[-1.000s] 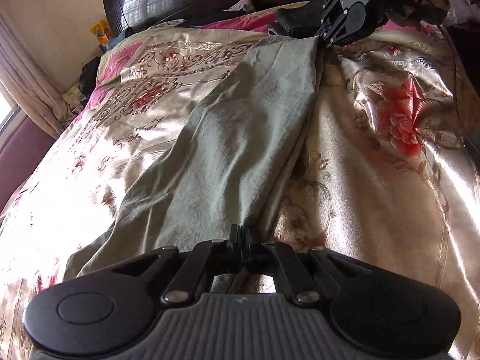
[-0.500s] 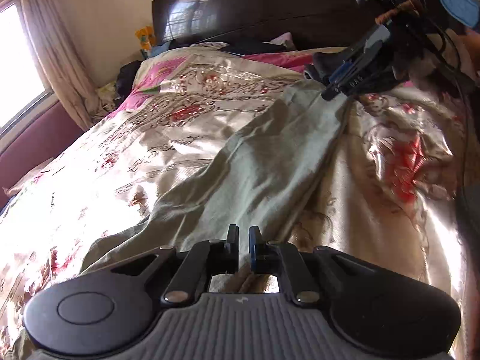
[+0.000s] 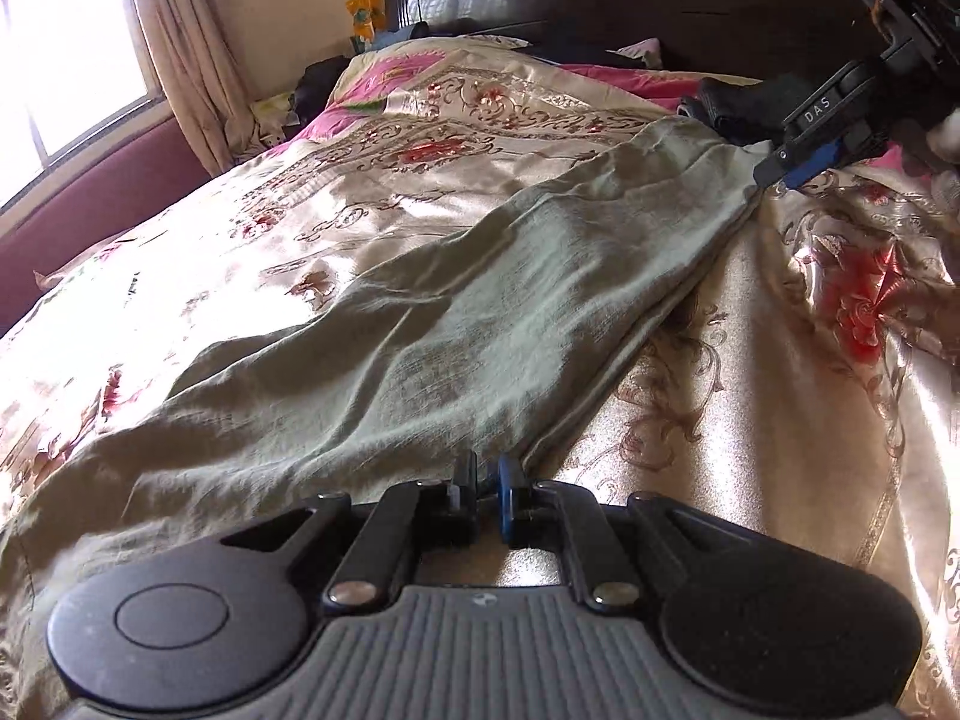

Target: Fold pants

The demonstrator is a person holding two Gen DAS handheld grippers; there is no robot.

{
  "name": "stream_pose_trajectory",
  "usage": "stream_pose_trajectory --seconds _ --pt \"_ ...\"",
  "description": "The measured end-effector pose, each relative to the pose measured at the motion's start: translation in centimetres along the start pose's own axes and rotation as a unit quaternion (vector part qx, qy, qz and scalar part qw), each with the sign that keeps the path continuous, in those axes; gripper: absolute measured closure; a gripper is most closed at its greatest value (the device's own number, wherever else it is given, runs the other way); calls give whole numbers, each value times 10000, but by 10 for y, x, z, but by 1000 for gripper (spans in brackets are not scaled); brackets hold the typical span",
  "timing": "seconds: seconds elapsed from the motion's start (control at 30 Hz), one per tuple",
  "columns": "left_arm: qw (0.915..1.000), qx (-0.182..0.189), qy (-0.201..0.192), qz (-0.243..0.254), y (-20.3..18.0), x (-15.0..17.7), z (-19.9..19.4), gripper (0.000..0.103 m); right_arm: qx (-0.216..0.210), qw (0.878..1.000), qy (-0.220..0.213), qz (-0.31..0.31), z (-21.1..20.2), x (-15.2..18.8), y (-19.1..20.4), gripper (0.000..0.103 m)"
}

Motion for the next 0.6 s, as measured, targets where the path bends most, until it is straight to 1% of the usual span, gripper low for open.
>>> stream_pose_trajectory --seconds 0.1,0.23,0.27,0.4,0.47,0.53,0.6 --pt "9999 22 -122 -9 -6 -5 -1 78 -41 9988 -117 470 8 1 -8 63" --pt "9997 39 -213 -119 -3 -11 -6 78 59 9940 -377 1026 12 -4 -23 67" --pt "9996 57 -237 -159 -2 -13 -7 77 142 9930 -426 1091 15 -6 -29 66" --pt "9992 67 -245 -295 3 -19 -3 77 -1 9877 -699 1396 28 -13 -42 66" --pt "9992 -10 -255 -297 4 -21 -1 77 -137 9824 -890 1636 33 -17 -50 65" --pt "9990 -5 -259 -365 6 -23 0 77 -301 9737 -1057 1997 37 -18 -60 66" --pt "9989 -43 -267 -381 7 -24 1 77 -331 9689 -1144 2168 36 -18 -65 71"
Point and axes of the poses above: each gripper's, at about its wrist camera, not at the fingertips, and z roughly the way its jaws point, y to its left, x to its underside, the point moved 6 cm from there along z, roughly the way its jaws point, and after that the axes turned 15 degrees about -x, right-handed, at the moved point
